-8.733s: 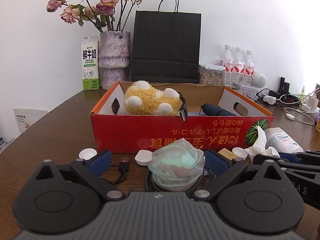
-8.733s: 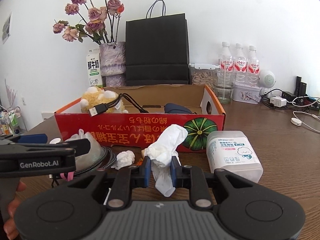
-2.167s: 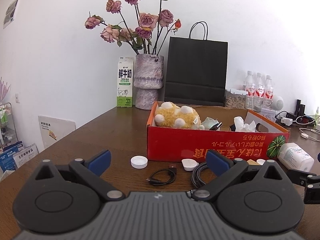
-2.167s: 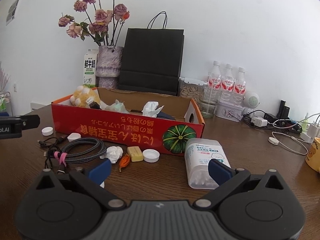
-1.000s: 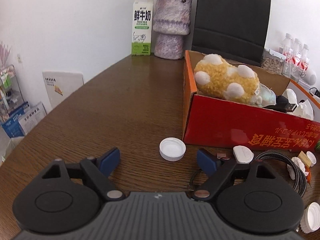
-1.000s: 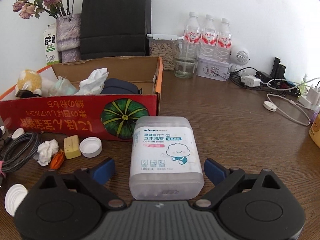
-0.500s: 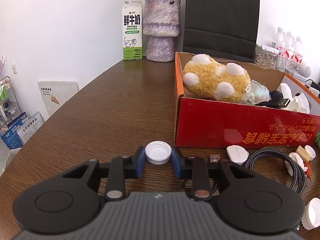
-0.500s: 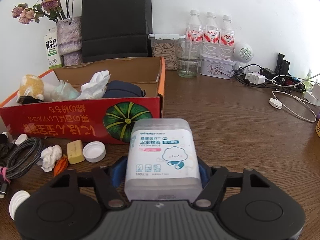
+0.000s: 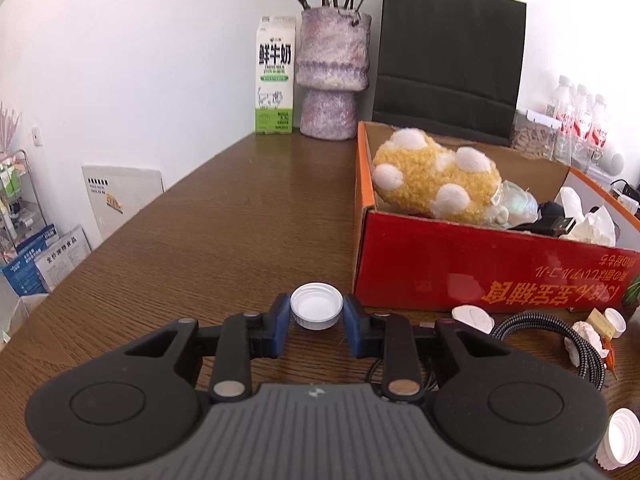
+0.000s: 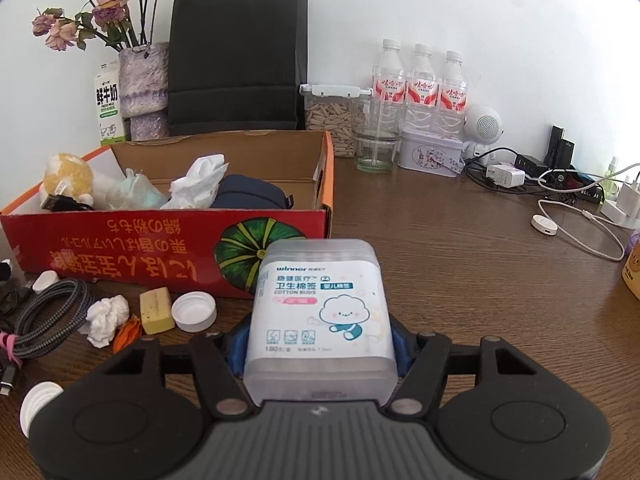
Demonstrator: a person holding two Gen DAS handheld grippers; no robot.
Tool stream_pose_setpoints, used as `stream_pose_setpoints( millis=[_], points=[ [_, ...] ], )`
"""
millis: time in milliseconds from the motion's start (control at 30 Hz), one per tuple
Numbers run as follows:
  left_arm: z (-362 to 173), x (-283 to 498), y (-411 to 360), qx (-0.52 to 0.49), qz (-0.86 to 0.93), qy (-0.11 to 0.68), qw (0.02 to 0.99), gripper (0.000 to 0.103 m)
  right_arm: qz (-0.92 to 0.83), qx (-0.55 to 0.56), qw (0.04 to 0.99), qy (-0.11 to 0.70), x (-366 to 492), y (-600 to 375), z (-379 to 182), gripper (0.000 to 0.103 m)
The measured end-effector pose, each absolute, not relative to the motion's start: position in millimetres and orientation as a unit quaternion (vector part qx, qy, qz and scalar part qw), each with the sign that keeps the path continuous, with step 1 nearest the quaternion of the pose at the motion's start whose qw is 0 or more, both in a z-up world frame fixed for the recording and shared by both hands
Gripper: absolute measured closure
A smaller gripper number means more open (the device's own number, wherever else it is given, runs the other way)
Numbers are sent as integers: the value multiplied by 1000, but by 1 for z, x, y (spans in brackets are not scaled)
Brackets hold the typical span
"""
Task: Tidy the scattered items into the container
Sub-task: 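Lower the container into the box with the right tool while the left tool drops the cap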
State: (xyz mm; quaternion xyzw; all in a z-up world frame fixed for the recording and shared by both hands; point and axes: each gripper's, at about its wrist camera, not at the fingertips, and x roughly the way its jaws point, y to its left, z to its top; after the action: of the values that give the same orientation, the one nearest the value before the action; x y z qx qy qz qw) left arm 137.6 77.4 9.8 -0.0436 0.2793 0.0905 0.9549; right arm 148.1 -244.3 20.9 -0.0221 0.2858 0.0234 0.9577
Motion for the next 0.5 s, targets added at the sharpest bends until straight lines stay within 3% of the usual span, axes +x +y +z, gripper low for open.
stream_pose_setpoints(
  millis=[500],
  points=[
    [37,112,47,-24,98,198,975,74,-11,-50,987,155,113,-237,44,40]
  ],
)
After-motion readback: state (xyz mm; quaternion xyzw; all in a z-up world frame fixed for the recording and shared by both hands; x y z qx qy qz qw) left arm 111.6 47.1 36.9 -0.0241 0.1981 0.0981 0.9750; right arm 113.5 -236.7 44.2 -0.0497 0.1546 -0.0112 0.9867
